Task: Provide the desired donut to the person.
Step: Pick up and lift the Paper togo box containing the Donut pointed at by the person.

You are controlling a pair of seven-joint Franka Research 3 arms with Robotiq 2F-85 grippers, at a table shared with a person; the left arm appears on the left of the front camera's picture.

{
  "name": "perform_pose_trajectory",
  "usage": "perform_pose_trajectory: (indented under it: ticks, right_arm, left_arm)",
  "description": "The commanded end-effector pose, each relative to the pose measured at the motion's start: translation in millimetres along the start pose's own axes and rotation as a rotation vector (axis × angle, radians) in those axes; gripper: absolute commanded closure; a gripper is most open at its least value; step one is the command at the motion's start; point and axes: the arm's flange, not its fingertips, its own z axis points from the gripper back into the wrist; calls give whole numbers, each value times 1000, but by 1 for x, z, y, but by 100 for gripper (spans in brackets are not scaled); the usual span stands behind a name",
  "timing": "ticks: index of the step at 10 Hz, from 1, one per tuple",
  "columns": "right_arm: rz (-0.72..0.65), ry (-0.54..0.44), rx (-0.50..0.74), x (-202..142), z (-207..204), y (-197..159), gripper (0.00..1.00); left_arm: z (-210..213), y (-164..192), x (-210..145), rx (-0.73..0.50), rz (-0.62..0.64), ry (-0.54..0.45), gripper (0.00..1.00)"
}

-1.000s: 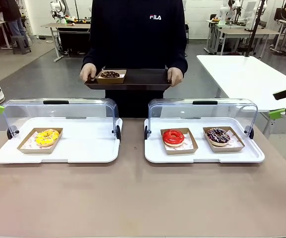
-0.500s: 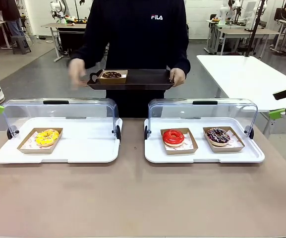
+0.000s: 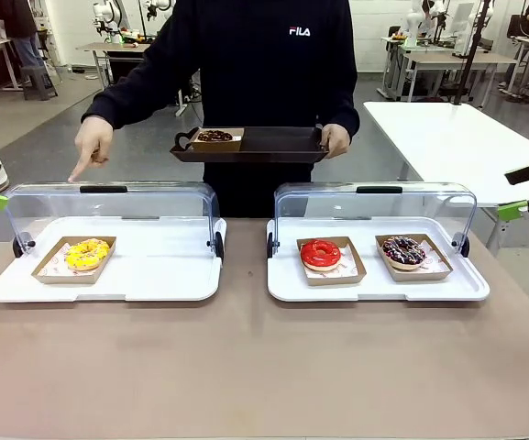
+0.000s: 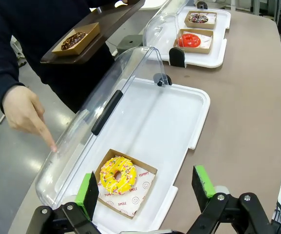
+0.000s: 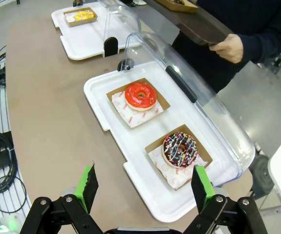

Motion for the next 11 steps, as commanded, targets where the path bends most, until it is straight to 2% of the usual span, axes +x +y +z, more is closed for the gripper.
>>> perform_pose_trajectory:
  ticks: [1, 10, 11]
  right_arm:
    - [-1, -23, 8, -1, -2, -2, 0]
    - [-1, -23, 8, -1, -2, -2, 0]
    - [-1, -23, 8, -1, -2, -2, 0]
  left_arm:
    - [1, 0, 0, 3, 2, -6, 0]
    - [0, 0, 0, 0, 0, 0, 0]
    - [-16, 6, -8, -12, 8, 176, 0]
